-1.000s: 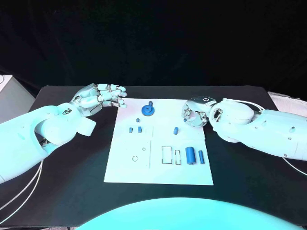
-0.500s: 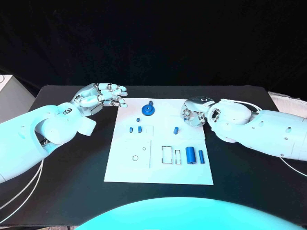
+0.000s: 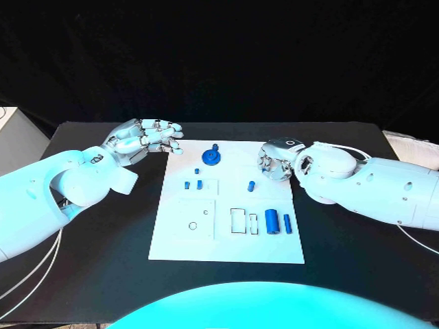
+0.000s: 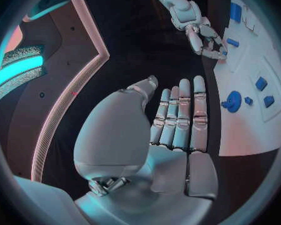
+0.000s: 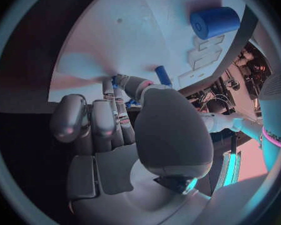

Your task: Assemble the parts on the task board

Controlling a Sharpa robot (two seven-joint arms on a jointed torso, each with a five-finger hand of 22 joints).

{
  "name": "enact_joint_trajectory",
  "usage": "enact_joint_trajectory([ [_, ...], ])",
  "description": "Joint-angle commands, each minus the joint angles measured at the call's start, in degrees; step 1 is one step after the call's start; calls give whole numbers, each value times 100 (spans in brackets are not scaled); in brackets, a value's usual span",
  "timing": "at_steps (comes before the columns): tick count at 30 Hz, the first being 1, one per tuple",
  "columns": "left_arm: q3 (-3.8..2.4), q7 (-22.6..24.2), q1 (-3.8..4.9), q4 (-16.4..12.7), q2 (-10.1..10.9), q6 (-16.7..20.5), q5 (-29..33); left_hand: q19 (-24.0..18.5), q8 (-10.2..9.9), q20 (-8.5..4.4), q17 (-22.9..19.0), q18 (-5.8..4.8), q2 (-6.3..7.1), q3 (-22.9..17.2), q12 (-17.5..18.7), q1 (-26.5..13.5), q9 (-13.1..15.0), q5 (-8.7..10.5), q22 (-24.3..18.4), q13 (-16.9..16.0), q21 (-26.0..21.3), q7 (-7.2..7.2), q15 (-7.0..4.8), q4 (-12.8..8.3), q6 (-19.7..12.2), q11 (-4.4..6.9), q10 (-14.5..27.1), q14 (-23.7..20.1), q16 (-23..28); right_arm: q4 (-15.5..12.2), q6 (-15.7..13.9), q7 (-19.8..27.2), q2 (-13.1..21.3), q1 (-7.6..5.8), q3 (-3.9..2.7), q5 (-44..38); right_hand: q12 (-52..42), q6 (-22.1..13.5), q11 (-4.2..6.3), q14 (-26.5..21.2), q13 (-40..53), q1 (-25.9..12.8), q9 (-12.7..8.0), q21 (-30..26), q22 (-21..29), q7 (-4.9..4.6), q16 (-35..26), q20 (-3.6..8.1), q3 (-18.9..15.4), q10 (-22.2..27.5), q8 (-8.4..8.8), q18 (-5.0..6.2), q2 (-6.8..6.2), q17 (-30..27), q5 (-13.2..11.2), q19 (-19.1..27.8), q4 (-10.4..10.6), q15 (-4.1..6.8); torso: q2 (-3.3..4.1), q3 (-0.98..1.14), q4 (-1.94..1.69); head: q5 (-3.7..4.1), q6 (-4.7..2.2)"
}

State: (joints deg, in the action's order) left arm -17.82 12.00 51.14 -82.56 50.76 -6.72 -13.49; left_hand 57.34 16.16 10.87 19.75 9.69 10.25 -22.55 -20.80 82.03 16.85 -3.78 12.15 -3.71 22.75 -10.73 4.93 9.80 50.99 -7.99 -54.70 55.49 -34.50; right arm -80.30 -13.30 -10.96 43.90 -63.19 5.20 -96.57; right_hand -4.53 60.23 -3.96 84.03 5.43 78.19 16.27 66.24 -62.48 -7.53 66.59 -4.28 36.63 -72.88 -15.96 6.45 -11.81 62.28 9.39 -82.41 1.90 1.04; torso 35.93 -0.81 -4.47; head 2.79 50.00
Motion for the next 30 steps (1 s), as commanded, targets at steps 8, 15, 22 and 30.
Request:
enact_joint_trajectory([
  [8, -6, 7, -5, -20, -14, -141, -139, 44, -34, -11, 10, 73, -7, -11, 49, 84, -8, -23, -10, -2, -45, -39, 20, -20, 24, -28, 19, 39, 32, -46, -100, -134, -29, 126, 64, -147, 32, 105, 77, 139, 43, -2, 93, 169, -187, 10, 95, 39, 55, -163, -96, -133, 149, 28, 96, -30, -132, 65, -2, 0, 0, 2, 0],
  [15, -6, -1, -6, -7, -18, -139, -171, 45, -36, -11, 12, 73, -8, -12, 57, 87, -9, -23, -13, -2, -49, -42, 22, -24, 24, -32, 24, 37, 37, -168, -474, -160, 44, 130, 61, -169, 39, 115, 80, 142, 51, -36, 116, 285, -322, 15, 120, 39, 54, -177, -113, -158, 165, 38, 99, -61, -126, 64, -5, 3, 2, -9, 0],
  [22, -6, -7, -8, 28, -21, -113, -192, 59, -84, -6, 33, 71, -3, -7, 110, 103, -30, -23, -31, -5, -72, -77, 35, -48, -40, -56, 52, 40, 67, -393, -924, -128, 191, 120, 23, 42, 52, 97, 82, 139, 56, -48, 135, 427, -483, 17, 111, 43, 68, -181, -113, -187, 166, 0, 131, -107, -140, 68, -8, -2, 10, -3, 0],
  [30, -6, -17, -9, 63, -13, -90, -199, 68, -107, -5, 43, 70, -1, -2, 128, 104, -39, -23, -38, -7, -81, -93, 40, -57, -71, -65, 63, 45, 78, -683, -1147, -103, 396, 53, -34, 197, 55, 94, 82, 141, 57, -50, 140, 443, -502, 16, 124, 43, 71, -181, -115, -190, 165, 11, 140, -112, -144, 68, -9, -7, 3, 0, -14],
])
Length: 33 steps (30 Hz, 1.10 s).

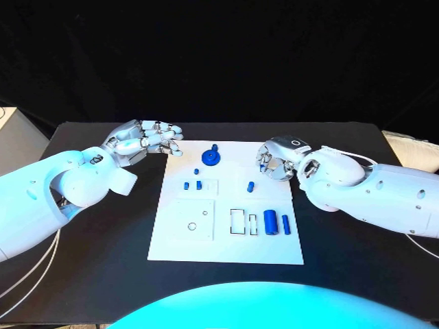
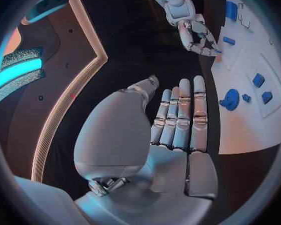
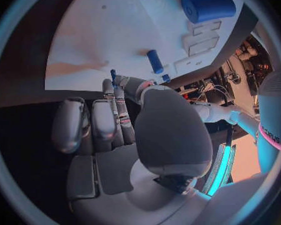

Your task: Assemble the parts on the task board

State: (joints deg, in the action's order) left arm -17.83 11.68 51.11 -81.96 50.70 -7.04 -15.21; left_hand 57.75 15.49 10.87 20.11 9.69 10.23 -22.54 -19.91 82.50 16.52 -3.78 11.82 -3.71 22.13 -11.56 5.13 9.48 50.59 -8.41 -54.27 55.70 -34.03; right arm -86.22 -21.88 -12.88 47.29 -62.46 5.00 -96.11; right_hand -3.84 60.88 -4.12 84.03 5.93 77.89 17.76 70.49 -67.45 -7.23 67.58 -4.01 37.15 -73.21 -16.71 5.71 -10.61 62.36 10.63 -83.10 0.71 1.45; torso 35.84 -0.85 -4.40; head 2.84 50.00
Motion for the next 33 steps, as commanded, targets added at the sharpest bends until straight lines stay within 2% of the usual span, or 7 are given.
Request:
enact_joint_trajectory([
  [1, -5, 16, -7, 6, -6, -55, -27, 27, -40, -5, 7, 70, 1, -3, 39, 57, -7, -23, -5, -7, -19, -10, 19, -25, -30, -23, 19, 24, 31, -133, -318, 98, 84, -27, -20, 166, -13, 29, 98, 141, 8, -20, -10, 19, -5, -14, 25, 15, 18, -147, -39, -116, 45, 3, 16, -43, -25, 28, -3, -5, -4, -6, -17],
  [8, -5, 17, -7, 0, -12, -57, -29, 26, -47, -3, 11, 68, 2, -1, 47, 56, -10, -23, -9, -7, -25, -15, 23, -28, -40, -27, 25, 20, 39, -454, -551, 224, 224, -51, -49, 340, -9, 24, 98, 142, 10, -21, -2, 49, -39, -15, 33, 16, 22, -148, -40, -122, 39, 3, 30, -51, -36, 28, 3, -2, -7, -20, -56],
  [16, -5, 59, -11, -45, -55, -9, -29, 27, -56, -1, 15, 68, -1, 2, 54, 54, -14, -23, -13, -9, -31, -23, 26, -30, -51, -32, 28, 21, 45, -894, -794, 454, 188, 18, -57, 615, 1, 8, 95, 137, 14, -17, 12, 79, -73, -19, 34, 16, 36, -142, -39, -126, 28, -14, 62, -54, -61, 27, 11, -4, -8, -175, -112],
  [19, -5, 105, -13, -75, -79, 76, -25, 27, -56, -1, 15, 68, -1, 2, 54, 54, -14, -23, -13, -9, -31, -23, 26, -30, -51, -32, 28, 21, 45, -1002, -847, 529, 86, 85, -57, 648, 3, 2, 94, 135, 15, -14, 17, 77, -71, -21, 36, 16, 42, -141, -37, -125, 26, -18, 74, -51, -71, 26, 8, -10, -1, -227, -105],
  [23, -5, 184, -14, -128, -102, 231, 0, 33, -59, -1, 21, 69, -15, -4, 57, 61, -15, -27, -16, -11, -34, -28, 27, -34, -54, -34, 24, 25, 49, -1053, -877, 592, -67, 197, -52, 597, 6, -5, 91, 132, 17, -12, 22, 73, -67, -24, 34, 16, 49, -138, -36, -123, 24, -27, 90, -47, -82, 24, 3, -23, -15, -315, -77],
  [26, -5, 257, -14, -174, -113, 410, 43, 34, -60, -1, 22, 69, -17, -5, 57, 63, -16, -27, -16, -12, -34, -29, 27, -35, -54, -34, 23, 25, 49, -1026, -877, 628, -237, 315, -35, 483, 8, -11, 89, 131, 18, -11, 27, 76, -71, -27, 40, 15, 55, -135, -34, -123, 24, -27, 108, -44, -91, 23, 5, -22, -12, -397, -60],
  [33, -5, 362, -15, -234, -138, 661, 141, 35, -60, -1, 23, 69, -19, -6, 58, 63, -16, -28, -17, -12, -35, -31, 27, -36, -54, -35, 22, 26, 51, -869, -807, 649, -567, 521, 27, 208, 8, -14, 89, 130, 21, -7, 33, 88, -85, -28, 48, 14, 62, -135, -35, -125, 20, -25, 125, -45, -105, 22, 6, -21, -13, -496, 0],
])
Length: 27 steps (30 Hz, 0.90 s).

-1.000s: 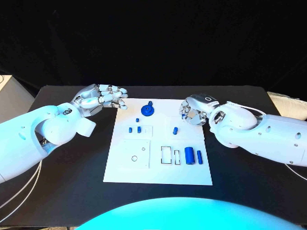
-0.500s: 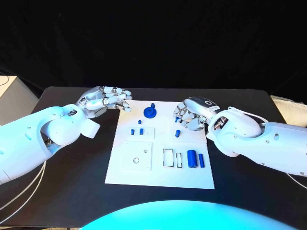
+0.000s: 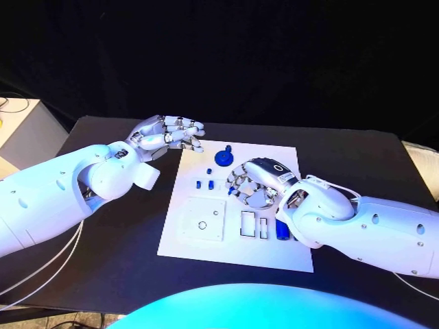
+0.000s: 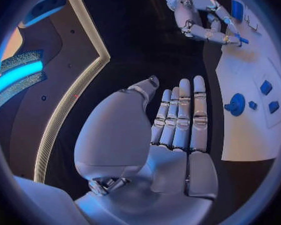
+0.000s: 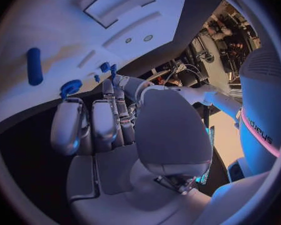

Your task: Assemble the parts on the task board

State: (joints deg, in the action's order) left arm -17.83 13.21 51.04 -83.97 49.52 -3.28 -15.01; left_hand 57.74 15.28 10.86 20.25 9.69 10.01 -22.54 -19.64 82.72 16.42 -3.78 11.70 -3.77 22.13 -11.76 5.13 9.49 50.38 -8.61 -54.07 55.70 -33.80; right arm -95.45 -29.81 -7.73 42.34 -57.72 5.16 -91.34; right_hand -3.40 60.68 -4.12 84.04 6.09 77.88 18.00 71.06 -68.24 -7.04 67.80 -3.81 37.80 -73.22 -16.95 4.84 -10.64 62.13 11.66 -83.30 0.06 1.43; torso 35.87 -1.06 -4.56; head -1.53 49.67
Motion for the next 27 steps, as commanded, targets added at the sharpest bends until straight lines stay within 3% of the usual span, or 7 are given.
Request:
enact_joint_trajectory([
  [1, -5, 217, -7, -39, -24, 303, 129, 36, -38, 0, 11, 69, -2, -7, 32, 42, -5, -28, -6, -7, -37, -12, 28, -36, -30, -17, 2, 26, 30, 80, 1, 131, -117, 71, 18, -302, -37, 6, 89, 129, 5, -7, 9, 31, -5, -47, 25, -6, -3, -135, -11, -38, 23, -3, 22, -25, -40, 23, 3, 3, 5, -73, 33],
  [17, -5, 247, -7, -73, -76, 372, 158, 37, -37, 1, 12, 69, -6, -8, 32, 41, -4, -29, -7, -7, -38, -13, 29, -36, -27, -18, 1, 25, 32, 317, 131, -70, -535, 298, 74, -763, -37, 3, 86, 127, 8, -10, 16, 67, -48, -50, 27, -7, 1, -135, -11, -45, 18, -9, 36, -34, -50, 22, 6, 18, 10, -254, 33],
  [27, -5, 229, -7, -50, -94, 344, 160, 39, -35, 2, 16, 69, -11, -8, 36, 40, -4, -29, -11, -9, -43, -15, 31, -37, -21, -19, 0, 23, 39, 300, 190, -70, -574, 344, 84, -835, -38, 4, 85, 130, 10, -19, 22, 120, -109, -51, 48, -8, -1, -138, -13, -57, 14, 10, 44, -50, -54, 20, 5, 20, 11, -301, 33],
])
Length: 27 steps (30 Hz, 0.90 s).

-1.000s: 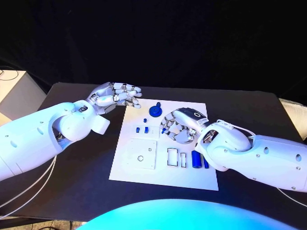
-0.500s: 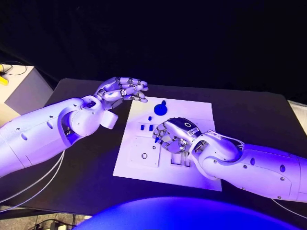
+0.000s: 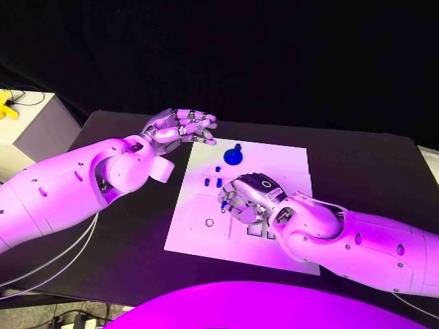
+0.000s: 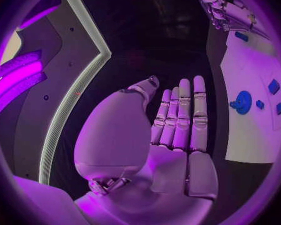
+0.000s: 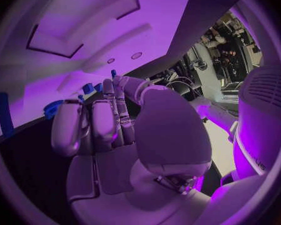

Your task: Assemble the parts on the task board

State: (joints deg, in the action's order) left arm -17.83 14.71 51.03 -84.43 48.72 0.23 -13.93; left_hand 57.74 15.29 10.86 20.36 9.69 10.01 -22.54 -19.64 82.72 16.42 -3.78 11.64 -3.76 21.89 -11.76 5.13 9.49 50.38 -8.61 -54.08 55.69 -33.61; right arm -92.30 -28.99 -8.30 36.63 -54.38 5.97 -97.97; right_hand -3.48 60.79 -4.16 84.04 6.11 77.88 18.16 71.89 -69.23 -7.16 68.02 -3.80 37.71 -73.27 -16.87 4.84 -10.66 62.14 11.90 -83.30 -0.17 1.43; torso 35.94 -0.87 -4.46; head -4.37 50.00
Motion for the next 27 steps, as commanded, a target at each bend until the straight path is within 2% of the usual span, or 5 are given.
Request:
enact_joint_trajectory([
  [1, -5, 78, -6, -2, -14, -9, 52, 39, -36, 2, 5, 68, -11, -8, 36, 40, -4, -29, -5, -10, -19, -15, 31, -37, -21, -20, 0, 23, 19, -19, 114, -13, -1, 12, 4, -181, -29, -7, 89, 130, 8, -19, 7, 37, -10, -40, 26, -8, 8, -132, -21, -58, 15, 9, 20, -51, -31, 21, -2, 1, 2, -22, 0],
  [27, -5, 40, -7, 26, -26, -79, 52, 38, -36, 6, 13, 67, -15, -4, 45, 31, -5, -27, -14, -11, -31, -19, 36, -36, -15, -24, 2, 17, 34, 129, 210, -44, -82, 52, 30, -303, -30, -6, 88, 129, 11, -30, 14, 42, -15, -39, 27, -10, 7, -134, -24, -58, 13, 0, 25, -49, -35, 20, -1, -3, -2, -47, 0],
])
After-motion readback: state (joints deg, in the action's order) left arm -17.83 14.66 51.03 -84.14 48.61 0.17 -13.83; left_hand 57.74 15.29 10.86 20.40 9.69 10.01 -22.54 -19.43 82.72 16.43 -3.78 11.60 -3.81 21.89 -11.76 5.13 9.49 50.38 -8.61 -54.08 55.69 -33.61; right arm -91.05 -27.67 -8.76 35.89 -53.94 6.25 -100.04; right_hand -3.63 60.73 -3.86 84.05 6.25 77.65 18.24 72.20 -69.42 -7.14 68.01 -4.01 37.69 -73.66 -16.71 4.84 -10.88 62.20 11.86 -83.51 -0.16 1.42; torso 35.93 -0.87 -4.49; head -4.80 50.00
